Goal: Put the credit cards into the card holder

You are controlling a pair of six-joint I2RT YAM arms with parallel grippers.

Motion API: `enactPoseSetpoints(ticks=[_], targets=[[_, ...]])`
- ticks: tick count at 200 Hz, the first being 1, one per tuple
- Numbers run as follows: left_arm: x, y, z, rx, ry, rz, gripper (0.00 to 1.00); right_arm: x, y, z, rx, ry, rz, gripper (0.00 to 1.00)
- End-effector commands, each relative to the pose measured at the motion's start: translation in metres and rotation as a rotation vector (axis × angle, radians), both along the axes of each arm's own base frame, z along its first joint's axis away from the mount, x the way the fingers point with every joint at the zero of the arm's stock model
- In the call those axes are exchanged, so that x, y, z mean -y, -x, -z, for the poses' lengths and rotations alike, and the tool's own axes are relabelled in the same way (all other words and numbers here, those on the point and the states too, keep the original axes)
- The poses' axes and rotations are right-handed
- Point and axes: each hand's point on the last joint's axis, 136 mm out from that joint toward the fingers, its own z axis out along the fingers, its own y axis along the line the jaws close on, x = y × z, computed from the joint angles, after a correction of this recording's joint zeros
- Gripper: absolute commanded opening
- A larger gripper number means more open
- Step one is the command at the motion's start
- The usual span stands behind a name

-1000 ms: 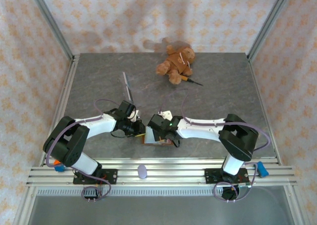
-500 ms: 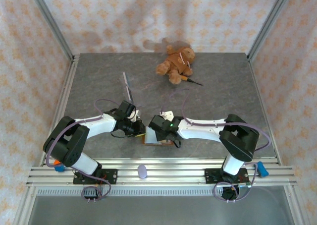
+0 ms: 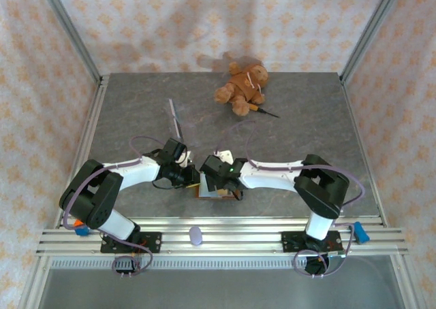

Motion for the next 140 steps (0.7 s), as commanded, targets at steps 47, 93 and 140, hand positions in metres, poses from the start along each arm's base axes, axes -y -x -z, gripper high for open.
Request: enactPoseSetpoints(ticks=[47, 93, 140], targets=[[-0.027, 0.021, 0.030, -0.098, -0.147, -0.039, 0.15, 0.028, 0.006, 0.003, 0.020, 0.045, 0.025, 0.90], [-0.027, 0.020, 0.029, -0.097, -0.151, -0.036, 0.15, 0.031, 0.007, 0.002, 0.021, 0.038, 0.027, 0.85], [-0.029, 0.020, 0.029, -0.098, -0.156, -0.040, 0.15, 0.038, 0.006, 0.001, 0.023, 0.045, 0.040, 0.73]])
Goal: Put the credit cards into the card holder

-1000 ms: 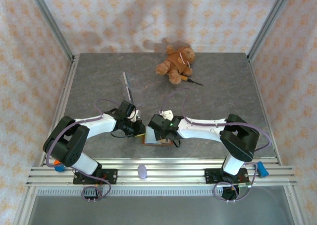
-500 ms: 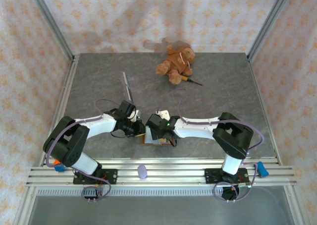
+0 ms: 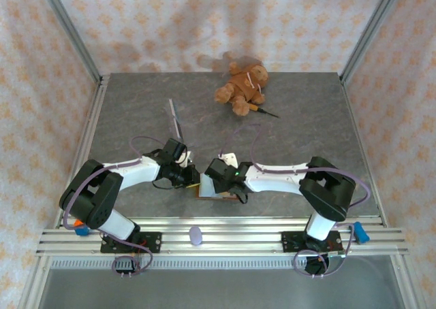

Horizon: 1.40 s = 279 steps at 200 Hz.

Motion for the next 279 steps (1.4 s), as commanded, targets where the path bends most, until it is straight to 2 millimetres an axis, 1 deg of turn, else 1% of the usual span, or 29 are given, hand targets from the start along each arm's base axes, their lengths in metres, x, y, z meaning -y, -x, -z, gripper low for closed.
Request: enactPoseSetpoints(ticks=[1, 33, 70, 91, 109, 139, 161, 166, 176, 183, 204, 213, 245, 265, 279], targets=[[-0.028, 0.021, 0.029, -0.100, -0.153, -0.039, 0.15, 0.025, 0.000, 0.000, 0.010, 0.066, 0.031, 0.73], [-0.028, 0.020, 0.028, -0.099, -0.155, -0.037, 0.15, 0.030, 0.000, 0.004, 0.007, 0.082, 0.043, 0.69], [-0.028, 0.020, 0.028, -0.098, -0.156, -0.036, 0.15, 0.037, -0.001, 0.008, 0.007, 0.108, 0.073, 0.69], [-0.028, 0.020, 0.029, -0.098, -0.153, -0.039, 0.15, 0.043, -0.003, 0.010, 0.011, 0.140, 0.106, 0.75], [-0.027, 0.019, 0.030, -0.099, -0.147, -0.041, 0.15, 0.043, -0.007, 0.010, 0.011, 0.154, 0.139, 0.80], [-0.027, 0.018, 0.029, -0.088, -0.142, -0.048, 0.14, 0.044, -0.011, 0.011, 0.015, 0.170, 0.195, 0.81], [-0.026, 0.018, 0.030, -0.084, -0.135, -0.052, 0.14, 0.049, -0.012, 0.014, 0.007, 0.198, 0.219, 0.82], [-0.026, 0.018, 0.030, -0.085, -0.136, -0.052, 0.14, 0.049, -0.011, 0.015, 0.003, 0.197, 0.218, 0.81], [-0.026, 0.019, 0.031, -0.086, -0.134, -0.051, 0.14, 0.049, -0.011, 0.015, -0.002, 0.192, 0.225, 0.75], [-0.027, 0.019, 0.031, -0.086, -0.134, -0.052, 0.15, 0.049, -0.011, 0.014, -0.003, 0.187, 0.228, 0.74], [-0.027, 0.020, 0.032, -0.087, -0.132, -0.055, 0.14, 0.046, -0.011, 0.010, -0.005, 0.167, 0.226, 0.73], [-0.027, 0.020, 0.032, -0.087, -0.131, -0.057, 0.14, 0.044, -0.011, 0.008, -0.007, 0.157, 0.222, 0.76], [-0.027, 0.021, 0.033, -0.088, -0.131, -0.055, 0.14, 0.019, -0.010, -0.003, -0.038, 0.052, 0.156, 0.80], [-0.027, 0.021, 0.032, -0.085, -0.132, -0.057, 0.15, 0.010, -0.013, -0.016, -0.025, 0.010, 0.129, 0.81], [-0.027, 0.020, 0.032, -0.086, -0.131, -0.059, 0.14, 0.007, -0.016, -0.023, -0.016, 0.010, 0.114, 0.84]])
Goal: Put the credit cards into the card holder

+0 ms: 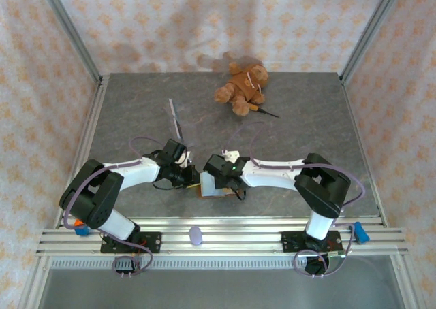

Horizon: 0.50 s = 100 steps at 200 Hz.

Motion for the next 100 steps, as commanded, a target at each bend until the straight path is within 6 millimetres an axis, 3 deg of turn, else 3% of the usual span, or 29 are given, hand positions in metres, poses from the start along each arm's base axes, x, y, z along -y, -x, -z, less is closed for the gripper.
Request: enactPoseSetpoints(ticks=[1, 50, 100], targets=[[-0.027, 0.021, 0.029, -0.086, -0.135, -0.038, 0.14, -0.001, -0.008, -0.024, 0.029, -0.005, -0.021, 0.84], [-0.025, 0.020, 0.030, -0.089, -0.131, -0.039, 0.14, -0.010, -0.014, -0.023, 0.009, -0.049, -0.037, 0.89], [-0.025, 0.019, 0.029, -0.088, -0.134, -0.038, 0.14, 0.009, -0.020, -0.011, 0.011, 0.032, 0.000, 0.85]])
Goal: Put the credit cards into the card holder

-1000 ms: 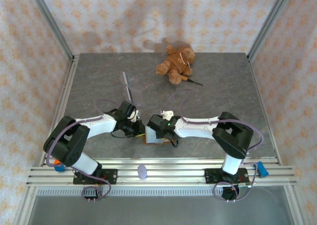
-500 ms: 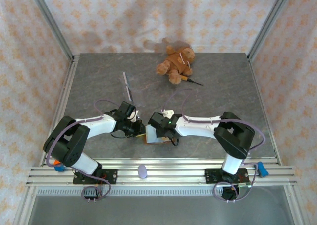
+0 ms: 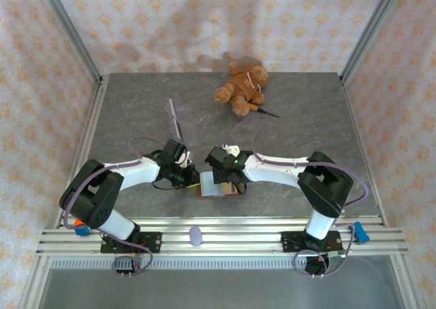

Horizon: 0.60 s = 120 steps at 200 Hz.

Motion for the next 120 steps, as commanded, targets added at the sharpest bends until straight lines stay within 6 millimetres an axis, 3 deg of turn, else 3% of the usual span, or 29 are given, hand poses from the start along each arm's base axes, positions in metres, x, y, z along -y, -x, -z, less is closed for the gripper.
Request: enactPoseSetpoints(ticks=[1, 70, 120], targets=[[-0.025, 0.019, 0.029, -0.086, -0.134, -0.035, 0.14, 0.010, -0.006, 0.000, 0.020, 0.056, 0.016, 0.85], [-0.025, 0.020, 0.030, -0.091, -0.136, -0.035, 0.14, 0.028, -0.001, 0.022, -0.001, 0.135, 0.034, 0.78], [-0.025, 0.019, 0.028, -0.088, -0.139, -0.033, 0.14, 0.009, -0.004, -0.004, 0.011, 0.047, -0.013, 0.81]])
